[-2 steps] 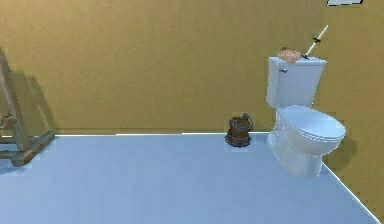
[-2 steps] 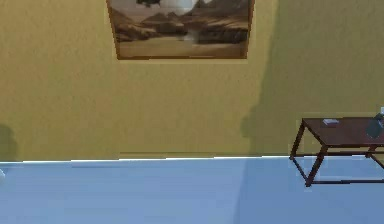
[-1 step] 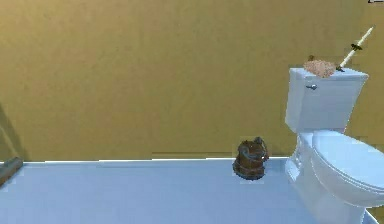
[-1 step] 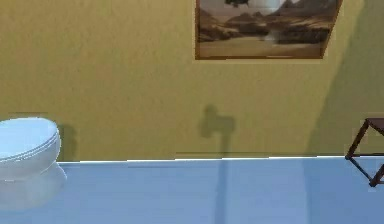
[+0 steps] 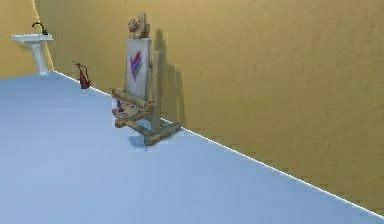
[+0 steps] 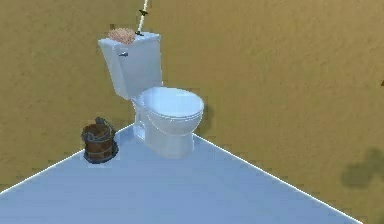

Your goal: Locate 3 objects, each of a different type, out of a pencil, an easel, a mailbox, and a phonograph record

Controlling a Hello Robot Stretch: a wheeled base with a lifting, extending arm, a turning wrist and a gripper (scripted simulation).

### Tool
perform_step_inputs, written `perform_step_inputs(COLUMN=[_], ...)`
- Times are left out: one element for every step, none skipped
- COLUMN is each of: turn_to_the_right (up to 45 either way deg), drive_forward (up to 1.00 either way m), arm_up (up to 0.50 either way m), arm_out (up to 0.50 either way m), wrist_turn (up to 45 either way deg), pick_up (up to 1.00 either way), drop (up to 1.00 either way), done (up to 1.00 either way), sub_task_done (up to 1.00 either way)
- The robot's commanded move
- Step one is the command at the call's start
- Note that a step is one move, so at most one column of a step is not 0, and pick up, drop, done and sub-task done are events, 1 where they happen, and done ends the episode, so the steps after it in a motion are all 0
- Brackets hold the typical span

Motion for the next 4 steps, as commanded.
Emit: perform_step_inputs(turn_to_the_right=[0.0,-45.0,-3.0,0.0], drive_forward=[0.5,0.0,0.0,1.0], arm_up=[0.0,0.0,0.0,0.0], arm_out=[0.0,0.0,0.0,0.0], wrist_turn=[0.0,0.0,0.0,0.0], pick_up=[0.0,0.0,0.0,0.0], drop=[0.0,0.0,0.0,0.0], done=[0.0,0.0,0.0,0.0], sub_task_done=[0.0,0.0,0.0,0.0])
